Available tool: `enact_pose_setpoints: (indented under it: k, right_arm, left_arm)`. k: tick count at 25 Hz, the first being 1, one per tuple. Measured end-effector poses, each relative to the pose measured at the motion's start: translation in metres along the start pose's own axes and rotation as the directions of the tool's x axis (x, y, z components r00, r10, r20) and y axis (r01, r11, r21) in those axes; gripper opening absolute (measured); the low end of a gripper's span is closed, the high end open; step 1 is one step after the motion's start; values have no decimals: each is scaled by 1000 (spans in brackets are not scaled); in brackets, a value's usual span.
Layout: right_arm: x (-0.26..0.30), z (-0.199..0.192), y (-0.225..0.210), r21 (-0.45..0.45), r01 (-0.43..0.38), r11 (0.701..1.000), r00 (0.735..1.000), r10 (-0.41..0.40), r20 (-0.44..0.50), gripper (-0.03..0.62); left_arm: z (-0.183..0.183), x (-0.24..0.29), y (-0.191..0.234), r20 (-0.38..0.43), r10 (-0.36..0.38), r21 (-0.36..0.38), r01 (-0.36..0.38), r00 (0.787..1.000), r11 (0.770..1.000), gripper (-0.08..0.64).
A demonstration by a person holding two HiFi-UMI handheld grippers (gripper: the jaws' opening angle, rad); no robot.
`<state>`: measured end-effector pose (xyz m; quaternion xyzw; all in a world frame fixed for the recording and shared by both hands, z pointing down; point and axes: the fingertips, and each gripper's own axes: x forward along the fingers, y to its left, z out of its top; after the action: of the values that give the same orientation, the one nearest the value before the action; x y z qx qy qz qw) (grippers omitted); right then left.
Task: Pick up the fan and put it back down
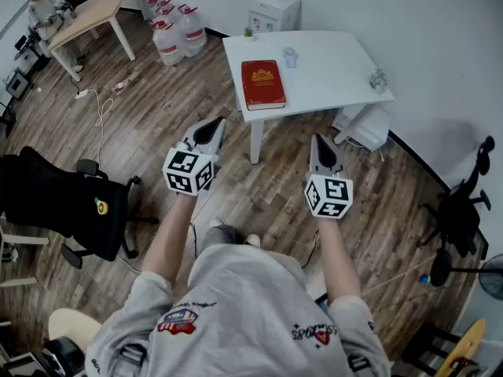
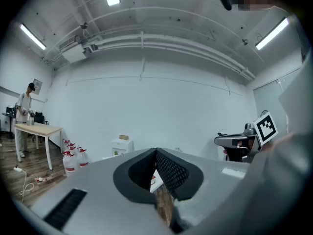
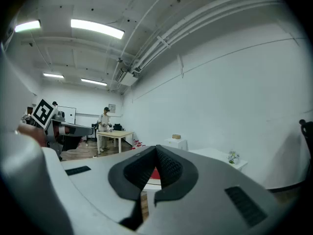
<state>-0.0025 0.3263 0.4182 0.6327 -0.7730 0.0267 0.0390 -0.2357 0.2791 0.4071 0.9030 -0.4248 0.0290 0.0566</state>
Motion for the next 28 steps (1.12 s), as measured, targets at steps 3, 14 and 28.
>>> enact_pose_setpoints:
  k: [3, 14, 28]
  right_arm:
    - [2, -2, -5, 10, 9, 1000, 1000, -9, 7, -11]
    - [9, -8, -11, 0, 24, 1000, 1000, -24, 17, 254]
    - [14, -12, -21, 5, 30, 1000, 999, -30, -13, 345]
  left_arm:
    - [-1, 3, 0, -3, 1, -2, -1, 1000, 1000, 5]
    - [-6, 9, -2, -16, -7, -8, 7, 1000, 1000, 5]
    - [-16, 15, -7, -35, 13, -25, -14, 999, 1000, 5]
